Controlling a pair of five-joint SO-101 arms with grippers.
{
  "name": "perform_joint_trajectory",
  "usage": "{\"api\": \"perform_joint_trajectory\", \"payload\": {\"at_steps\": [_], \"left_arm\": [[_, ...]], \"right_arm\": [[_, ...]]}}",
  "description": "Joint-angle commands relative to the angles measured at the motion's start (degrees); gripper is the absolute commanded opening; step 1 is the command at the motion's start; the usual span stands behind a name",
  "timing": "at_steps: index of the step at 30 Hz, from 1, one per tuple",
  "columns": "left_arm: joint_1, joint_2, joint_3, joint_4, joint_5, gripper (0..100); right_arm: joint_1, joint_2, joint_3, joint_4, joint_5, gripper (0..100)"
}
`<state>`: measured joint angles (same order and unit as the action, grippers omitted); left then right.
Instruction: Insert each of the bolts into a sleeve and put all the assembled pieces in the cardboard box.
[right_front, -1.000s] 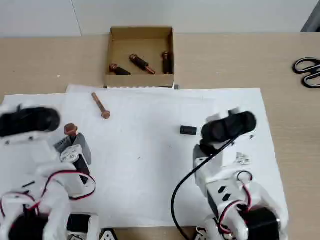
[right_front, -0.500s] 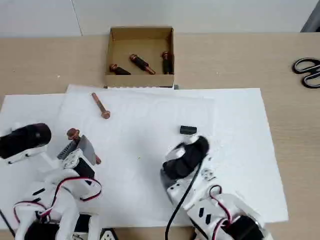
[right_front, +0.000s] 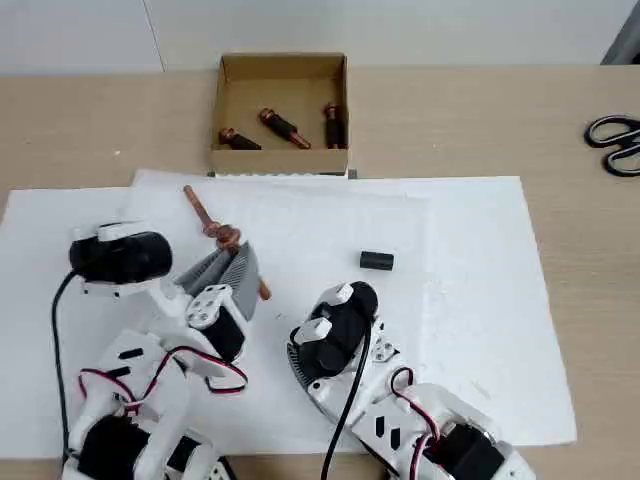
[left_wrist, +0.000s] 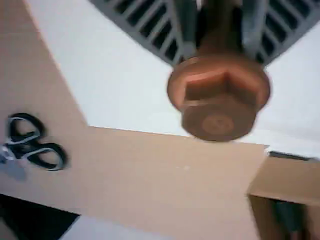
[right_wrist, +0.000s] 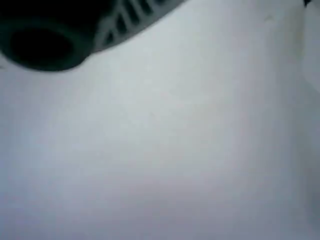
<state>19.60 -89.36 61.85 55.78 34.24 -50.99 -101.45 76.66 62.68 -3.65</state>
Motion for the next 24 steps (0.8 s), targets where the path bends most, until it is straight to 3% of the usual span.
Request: {"api": "perform_joint_trajectory", "payload": {"at_steps": [1,6,24], "left_arm": [[2.37,-0.09,-0.13,-3.87,0.35,1],[5.63,-0.09,-0.22,-3.16,0.35,1],[11.25,-0.44,4.88,-2.9,0.35,1]], "right_arm": [[1.27,-0.48,-0.44,-1.63,0.7,0.2],[6.37,-0.48,-0.53,-1.63,0.79,0.2],[6.29,-0.57,-0.62,-4.18,0.62,0.2]]}}
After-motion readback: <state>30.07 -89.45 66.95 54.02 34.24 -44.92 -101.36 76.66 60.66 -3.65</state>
